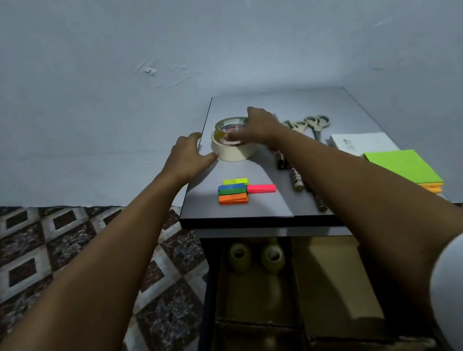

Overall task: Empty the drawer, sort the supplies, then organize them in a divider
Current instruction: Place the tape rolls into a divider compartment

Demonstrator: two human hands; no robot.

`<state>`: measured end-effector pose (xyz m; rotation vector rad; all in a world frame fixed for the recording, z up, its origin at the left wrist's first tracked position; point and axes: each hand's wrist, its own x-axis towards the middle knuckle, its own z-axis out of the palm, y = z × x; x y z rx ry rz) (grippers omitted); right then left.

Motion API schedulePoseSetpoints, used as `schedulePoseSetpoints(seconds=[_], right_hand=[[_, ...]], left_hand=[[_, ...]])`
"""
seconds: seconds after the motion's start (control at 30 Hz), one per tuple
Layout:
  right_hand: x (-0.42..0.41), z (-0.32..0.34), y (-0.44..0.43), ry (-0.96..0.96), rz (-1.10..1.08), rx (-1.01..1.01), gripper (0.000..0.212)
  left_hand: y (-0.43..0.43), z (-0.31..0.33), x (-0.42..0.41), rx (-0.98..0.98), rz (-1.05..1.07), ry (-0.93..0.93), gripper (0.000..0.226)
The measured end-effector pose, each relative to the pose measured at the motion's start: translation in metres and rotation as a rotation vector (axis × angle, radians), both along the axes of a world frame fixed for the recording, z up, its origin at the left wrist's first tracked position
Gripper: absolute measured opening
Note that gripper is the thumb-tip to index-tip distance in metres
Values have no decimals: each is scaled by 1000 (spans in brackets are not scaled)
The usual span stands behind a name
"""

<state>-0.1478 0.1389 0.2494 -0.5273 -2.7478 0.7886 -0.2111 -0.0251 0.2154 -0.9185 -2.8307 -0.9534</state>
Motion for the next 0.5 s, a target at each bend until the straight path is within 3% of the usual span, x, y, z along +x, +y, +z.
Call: schedulePoseSetpoints(seconds=[0.13,0.27,0.5], right_hand=[[11,5,12,78,-45,-18,54],[26,9,25,142,-60,-14,64],[46,7,37,196,-50,-10,60]], left_hand=[[19,5,1,26,-29,-62,83],[40,7,0,24,-43,-130,90],[56,3,-5,38,-24,-193,86]])
